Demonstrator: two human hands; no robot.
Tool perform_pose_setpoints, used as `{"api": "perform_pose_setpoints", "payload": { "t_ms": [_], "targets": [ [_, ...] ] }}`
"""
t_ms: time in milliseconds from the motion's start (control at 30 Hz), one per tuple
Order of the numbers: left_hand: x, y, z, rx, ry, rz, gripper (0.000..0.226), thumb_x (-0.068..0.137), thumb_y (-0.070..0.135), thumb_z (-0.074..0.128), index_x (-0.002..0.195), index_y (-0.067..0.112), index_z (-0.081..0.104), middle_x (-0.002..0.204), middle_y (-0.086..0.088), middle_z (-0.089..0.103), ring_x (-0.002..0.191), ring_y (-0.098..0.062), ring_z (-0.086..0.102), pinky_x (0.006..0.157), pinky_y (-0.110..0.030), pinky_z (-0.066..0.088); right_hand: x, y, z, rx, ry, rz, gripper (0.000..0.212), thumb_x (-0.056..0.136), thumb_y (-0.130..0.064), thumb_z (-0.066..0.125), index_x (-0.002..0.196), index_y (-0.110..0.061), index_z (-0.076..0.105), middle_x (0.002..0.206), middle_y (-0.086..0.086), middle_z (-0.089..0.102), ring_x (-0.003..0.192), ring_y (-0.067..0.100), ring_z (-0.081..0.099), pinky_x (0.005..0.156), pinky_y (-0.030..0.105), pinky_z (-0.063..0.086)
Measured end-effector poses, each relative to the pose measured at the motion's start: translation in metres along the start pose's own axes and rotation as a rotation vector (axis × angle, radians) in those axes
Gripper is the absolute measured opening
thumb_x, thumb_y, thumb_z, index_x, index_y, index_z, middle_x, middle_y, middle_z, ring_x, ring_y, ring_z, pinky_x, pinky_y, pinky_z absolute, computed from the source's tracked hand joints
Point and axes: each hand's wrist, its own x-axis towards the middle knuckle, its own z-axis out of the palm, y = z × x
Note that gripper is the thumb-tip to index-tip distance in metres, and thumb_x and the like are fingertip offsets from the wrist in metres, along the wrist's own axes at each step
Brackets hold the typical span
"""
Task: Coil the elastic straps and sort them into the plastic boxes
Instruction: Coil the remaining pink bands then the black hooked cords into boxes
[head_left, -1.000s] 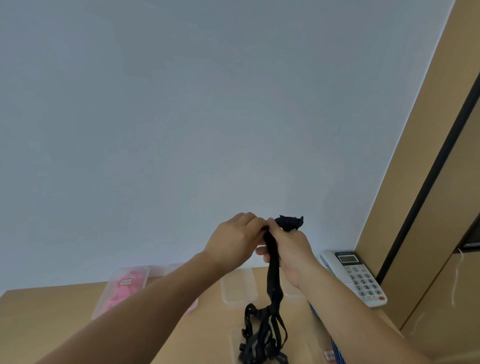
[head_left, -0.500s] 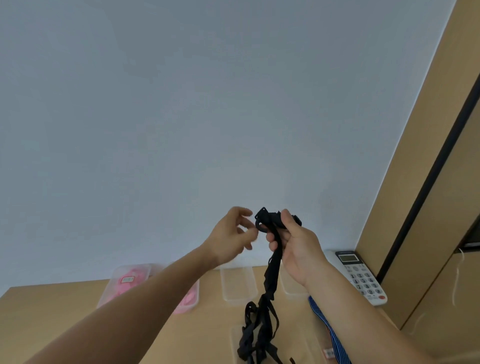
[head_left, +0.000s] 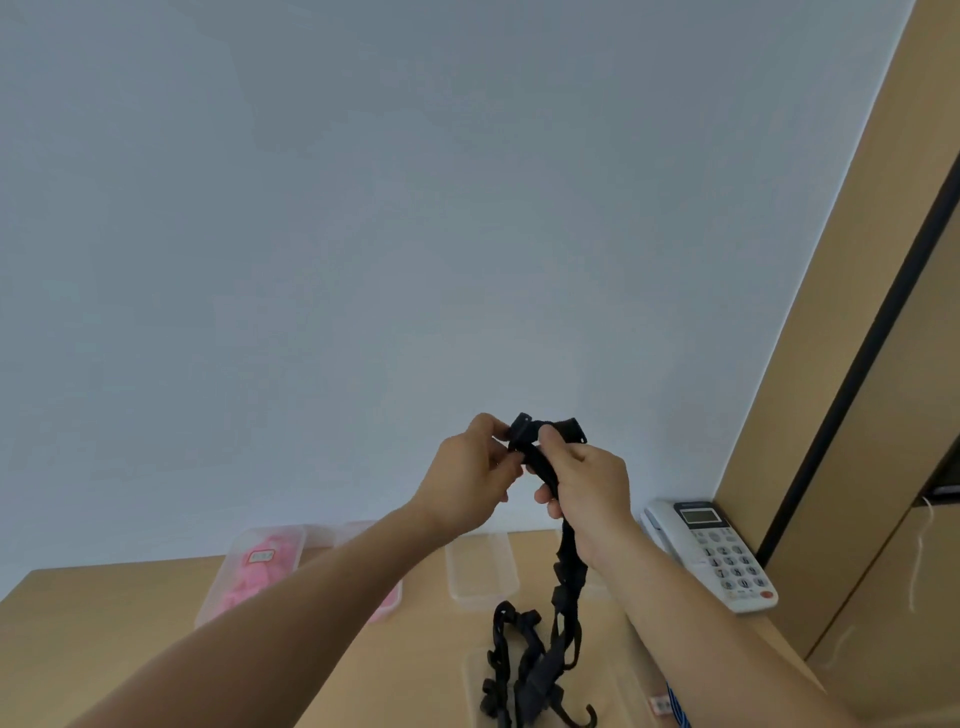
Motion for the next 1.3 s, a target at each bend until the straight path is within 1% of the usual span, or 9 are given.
{"api": "perform_pose_setpoints", "payload": {
  "t_ms": [200, 333, 433, 567, 667, 833, 1067, 1200, 1300],
  "targets": [
    [-0.004, -0.010, -0.004, 0.460, 0.062, 0.380, 0.010, 0.099, 0.010, 0.050, 0.093, 0.002, 0.051, 0.071, -0.010, 0.060, 0.056, -0.029, 0.048, 0.051, -0.037, 0.042, -0.002, 0.002, -0.003, 0.244, -0.143, 0.241, 0.054, 0.090, -0.055, 0.061, 0.090, -0.002, 0.076, 0.083, 0.014, 0.075, 0.048, 0.016, 0.050, 0.040, 0.024, 0.036],
    [-0.008, -0.020, -0.010, 0.546, 0.099, 0.554, 0.010, 0.085, -0.008, 0.056, 0.092, -0.003, 0.061, 0.073, -0.012, 0.061, 0.056, -0.032, 0.052, 0.048, -0.038, 0.045, -0.002, 0.005, -0.006, 0.258, -0.234, 0.273, 0.044, 0.087, -0.039, 0.070, 0.096, 0.004, 0.074, 0.085, 0.016, 0.073, 0.049, 0.013, 0.048, 0.042, 0.022, 0.034],
    [-0.006, -0.011, -0.008, 0.285, 0.068, 0.270, 0.026, 0.090, 0.001, 0.052, 0.114, 0.009, 0.059, 0.087, 0.001, 0.065, 0.065, -0.022, 0.058, 0.060, -0.028, 0.045, 0.000, 0.004, -0.006, 0.292, -0.184, 0.234, 0.039, 0.088, -0.033, 0.069, 0.094, 0.005, 0.071, 0.078, 0.016, 0.067, 0.049, 0.015, 0.044, 0.046, 0.025, 0.033],
    [0.000, 0.006, -0.016, -0.505, -0.262, -0.281, 0.043, 0.082, 0.028, 0.050, 0.118, 0.009, 0.063, 0.101, -0.007, 0.074, 0.080, -0.017, 0.070, 0.065, -0.027, 0.051, -0.001, 0.004, -0.006, 0.256, -0.170, 0.125, 0.036, 0.091, -0.039, 0.064, 0.083, -0.005, 0.072, 0.060, 0.007, 0.056, 0.047, 0.016, 0.039, 0.052, 0.028, 0.032],
    [0.000, 0.009, -0.022, -0.547, -0.387, -0.262, 0.036, 0.094, 0.035, 0.052, 0.107, 0.006, 0.070, 0.102, -0.011, 0.075, 0.088, -0.019, 0.070, 0.066, -0.027, 0.050, -0.006, 0.006, -0.006, 0.180, -0.195, 0.017, 0.036, 0.094, -0.041, 0.060, 0.070, -0.017, 0.074, 0.060, 0.005, 0.057, 0.050, 0.016, 0.041, 0.056, 0.027, 0.037],
    [-0.001, 0.006, -0.016, -0.472, -0.252, -0.182, 0.013, 0.098, 0.017, 0.059, 0.105, 0.008, 0.066, 0.097, -0.006, 0.076, 0.090, -0.021, 0.075, 0.066, -0.026, 0.055, -0.008, 0.005, -0.008, 0.095, -0.162, 0.033, 0.035, 0.091, -0.048, 0.062, 0.071, -0.022, 0.076, 0.061, 0.006, 0.065, 0.049, 0.016, 0.048, 0.054, 0.026, 0.043],
    [-0.008, -0.001, -0.009, 0.262, -0.014, 0.348, 0.015, 0.100, 0.019, 0.054, 0.110, 0.015, 0.064, 0.074, 0.003, 0.062, 0.057, -0.006, 0.047, 0.058, -0.023, 0.039, -0.007, 0.005, -0.004, 0.051, -0.097, 0.074, 0.039, 0.090, -0.044, 0.065, 0.082, -0.006, 0.072, 0.063, 0.005, 0.070, 0.040, 0.012, 0.044, 0.038, 0.022, 0.036],
    [-0.009, -0.013, -0.010, 0.434, 0.143, 0.665, 0.034, 0.090, 0.002, 0.064, 0.123, 0.001, 0.065, 0.105, -0.006, 0.073, 0.073, -0.021, 0.068, 0.059, -0.028, 0.055, -0.006, -0.002, -0.004, 0.209, -0.181, 0.227, 0.042, 0.089, -0.047, 0.067, 0.092, -0.006, 0.072, 0.067, 0.006, 0.068, 0.043, 0.012, 0.044, 0.040, 0.022, 0.035],
    [-0.006, -0.021, -0.009, 0.561, 0.242, 0.854, 0.045, 0.084, -0.009, 0.058, 0.127, 0.003, 0.062, 0.107, -0.004, 0.071, 0.064, -0.021, 0.063, 0.048, -0.031, 0.053, -0.005, -0.003, -0.003, 0.290, -0.219, 0.292, 0.041, 0.090, -0.045, 0.067, 0.095, -0.005, 0.072, 0.067, 0.006, 0.066, 0.044, 0.011, 0.043, 0.041, 0.022, 0.034]
  ]
}}
